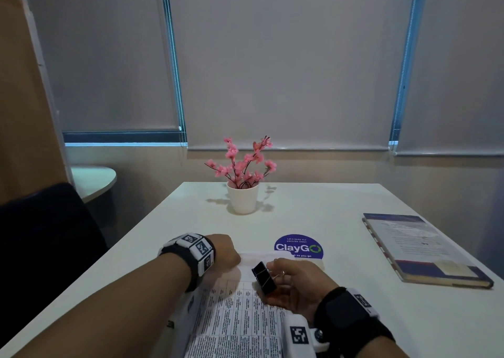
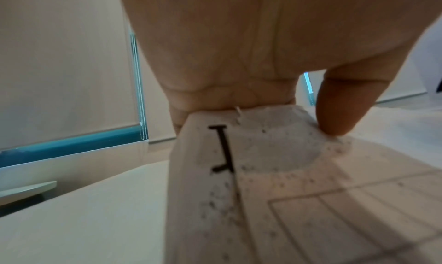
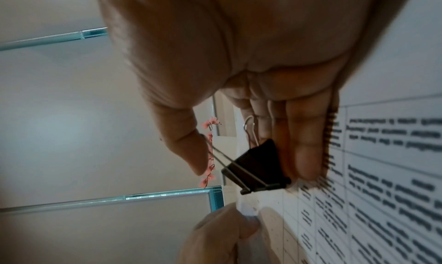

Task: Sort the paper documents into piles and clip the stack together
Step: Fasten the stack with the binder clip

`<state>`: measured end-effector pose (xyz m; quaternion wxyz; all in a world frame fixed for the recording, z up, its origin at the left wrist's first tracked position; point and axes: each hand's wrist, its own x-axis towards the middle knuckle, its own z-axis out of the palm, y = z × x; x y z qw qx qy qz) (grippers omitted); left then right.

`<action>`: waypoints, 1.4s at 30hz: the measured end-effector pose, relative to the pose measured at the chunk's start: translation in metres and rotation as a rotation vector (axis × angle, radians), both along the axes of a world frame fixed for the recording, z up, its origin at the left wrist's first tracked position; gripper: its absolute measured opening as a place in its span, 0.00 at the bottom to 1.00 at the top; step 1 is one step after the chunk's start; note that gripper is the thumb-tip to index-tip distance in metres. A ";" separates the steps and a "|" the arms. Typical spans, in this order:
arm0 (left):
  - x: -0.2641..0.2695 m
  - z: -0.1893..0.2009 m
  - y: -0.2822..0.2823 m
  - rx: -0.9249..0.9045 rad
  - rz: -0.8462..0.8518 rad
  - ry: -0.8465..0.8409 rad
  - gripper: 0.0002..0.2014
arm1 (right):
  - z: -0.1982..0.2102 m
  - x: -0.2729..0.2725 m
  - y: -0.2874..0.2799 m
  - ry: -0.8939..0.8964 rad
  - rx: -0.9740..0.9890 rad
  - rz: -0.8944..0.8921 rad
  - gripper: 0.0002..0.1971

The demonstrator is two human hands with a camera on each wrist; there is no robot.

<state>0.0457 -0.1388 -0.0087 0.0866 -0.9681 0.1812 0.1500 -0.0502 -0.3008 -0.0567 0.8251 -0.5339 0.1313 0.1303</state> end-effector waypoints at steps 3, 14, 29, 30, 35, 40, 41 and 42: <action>-0.009 0.000 0.009 0.001 -0.059 -0.105 0.12 | 0.007 -0.007 0.005 -0.011 -0.074 0.042 0.14; -0.055 0.016 0.039 -0.118 -0.188 -0.280 0.10 | 0.068 -0.028 0.023 -0.767 -1.601 -0.027 0.10; -0.085 0.024 0.046 -0.314 -0.269 -0.504 0.04 | 0.091 -0.027 0.040 -0.707 -1.948 0.174 0.12; -0.086 0.023 0.047 -0.318 -0.269 -0.515 0.05 | 0.093 -0.025 0.038 -0.672 -1.921 0.197 0.15; -0.093 0.023 0.047 -0.414 -0.254 -0.569 0.06 | 0.094 -0.020 0.033 -0.607 -1.846 0.265 0.34; -0.092 0.027 0.045 -0.418 -0.272 -0.632 0.08 | 0.087 -0.022 0.031 -0.696 -1.776 0.152 0.29; -0.093 0.028 0.044 -0.405 -0.281 -0.633 0.08 | 0.085 -0.024 0.031 -0.676 -1.784 0.170 0.27; -0.094 0.028 0.043 -0.395 -0.288 -0.627 0.09 | 0.084 -0.025 0.031 -0.658 -1.793 0.181 0.27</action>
